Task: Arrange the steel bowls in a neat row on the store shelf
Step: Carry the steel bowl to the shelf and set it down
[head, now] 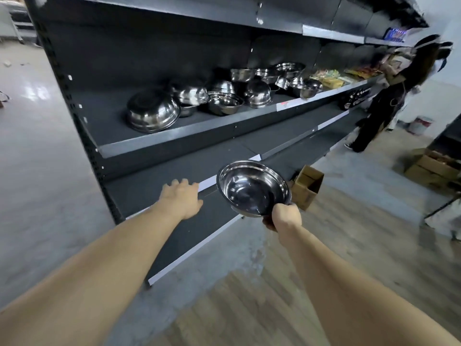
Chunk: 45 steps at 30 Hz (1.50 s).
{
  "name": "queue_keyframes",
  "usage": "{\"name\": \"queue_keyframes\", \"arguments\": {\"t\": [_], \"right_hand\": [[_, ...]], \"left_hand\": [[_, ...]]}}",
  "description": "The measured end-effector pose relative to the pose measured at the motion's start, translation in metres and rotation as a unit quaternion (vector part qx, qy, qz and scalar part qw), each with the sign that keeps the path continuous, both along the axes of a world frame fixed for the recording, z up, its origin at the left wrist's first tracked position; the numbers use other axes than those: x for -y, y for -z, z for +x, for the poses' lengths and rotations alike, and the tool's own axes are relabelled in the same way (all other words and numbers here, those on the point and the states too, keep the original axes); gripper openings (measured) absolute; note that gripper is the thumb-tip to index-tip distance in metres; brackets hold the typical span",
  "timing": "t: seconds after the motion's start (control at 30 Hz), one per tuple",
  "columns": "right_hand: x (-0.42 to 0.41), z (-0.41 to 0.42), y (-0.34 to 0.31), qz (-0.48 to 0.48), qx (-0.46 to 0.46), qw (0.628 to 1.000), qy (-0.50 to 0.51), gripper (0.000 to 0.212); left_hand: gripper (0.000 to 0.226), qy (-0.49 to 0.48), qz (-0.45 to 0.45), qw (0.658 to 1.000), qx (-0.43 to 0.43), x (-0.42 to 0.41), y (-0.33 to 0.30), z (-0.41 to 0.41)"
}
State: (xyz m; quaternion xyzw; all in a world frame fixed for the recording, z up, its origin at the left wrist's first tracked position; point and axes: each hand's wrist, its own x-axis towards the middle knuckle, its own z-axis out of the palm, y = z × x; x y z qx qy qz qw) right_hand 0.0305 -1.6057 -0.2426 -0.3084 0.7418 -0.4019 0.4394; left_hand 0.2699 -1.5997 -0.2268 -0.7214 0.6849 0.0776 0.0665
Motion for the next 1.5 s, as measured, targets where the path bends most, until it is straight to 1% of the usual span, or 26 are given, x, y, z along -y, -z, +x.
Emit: {"name": "queue_keyframes", "arguments": {"t": [0.07, 0.17, 0.27, 0.33, 0.47, 0.6, 0.67, 0.73, 0.87, 0.93, 1.07, 1.17, 1.3, 1.5], "right_hand": [[0.034, 0.007, -0.009, -0.009, 0.01, 1.0, -0.002, 0.037], [0.089, 0.018, -0.02, -0.033, 0.019, 0.999, -0.007, 0.033], [0.144, 0.029, -0.031, -0.077, 0.013, 0.997, -0.027, 0.024], [0.179, 0.038, -0.039, -0.107, -0.004, 0.993, -0.049, 0.026], [0.245, 0.057, -0.057, -0.127, 0.026, 0.986, -0.101, 0.032], [0.298, 0.094, -0.081, -0.145, 0.045, 0.972, -0.179, 0.035], [0.313, 0.122, -0.088, -0.155, 0.063, 0.962, -0.214, 0.032], [0.316, 0.147, -0.093, -0.155, 0.098, 0.953, -0.24, 0.027], [0.308, 0.206, -0.1, -0.141, 0.139, 0.931, -0.307, 0.022], [0.299, 0.24, -0.104, -0.129, 0.155, 0.917, -0.344, 0.019], [0.276, 0.301, -0.103, -0.092, 0.172, 0.888, -0.416, 0.012], [0.262, 0.335, -0.09, -0.053, 0.162, 0.879, -0.446, 0.022], [0.258, 0.366, -0.073, -0.024, 0.144, 0.875, -0.462, 0.025], [0.27, 0.391, -0.057, -0.017, 0.123, 0.878, -0.462, 0.022]], "left_hand": [[0.056, -0.005, -0.01, 1.0, 0.003, 0.032, -0.008, 0.005], [0.06, -0.02, -0.016, 1.0, 0.005, 0.076, -0.019, 0.013], [0.061, -0.048, -0.025, 0.998, 0.009, 0.117, -0.03, 0.023], [0.06, -0.068, -0.044, 0.997, 0.013, 0.141, -0.038, 0.031], [0.057, -0.13, -0.068, 0.989, 0.013, 0.174, -0.054, 0.051], [0.06, -0.209, -0.073, 0.975, 0.025, 0.186, -0.067, 0.079], [0.06, -0.248, -0.07, 0.966, 0.032, 0.181, -0.071, 0.097], [0.059, -0.281, -0.067, 0.956, 0.042, 0.171, -0.071, 0.111], [0.055, -0.352, -0.066, 0.932, 0.05, 0.143, -0.075, 0.144], [0.052, -0.382, -0.072, 0.921, 0.042, 0.126, -0.077, 0.162], [0.053, -0.424, -0.068, 0.901, 0.058, 0.097, -0.075, 0.195], [0.055, -0.445, -0.058, 0.891, 0.062, 0.083, -0.072, 0.217], [0.054, -0.438, -0.062, 0.895, 0.065, 0.085, -0.068, 0.241], [0.05, -0.408, -0.055, 0.91, 0.05, 0.108, -0.051, 0.26]]}}
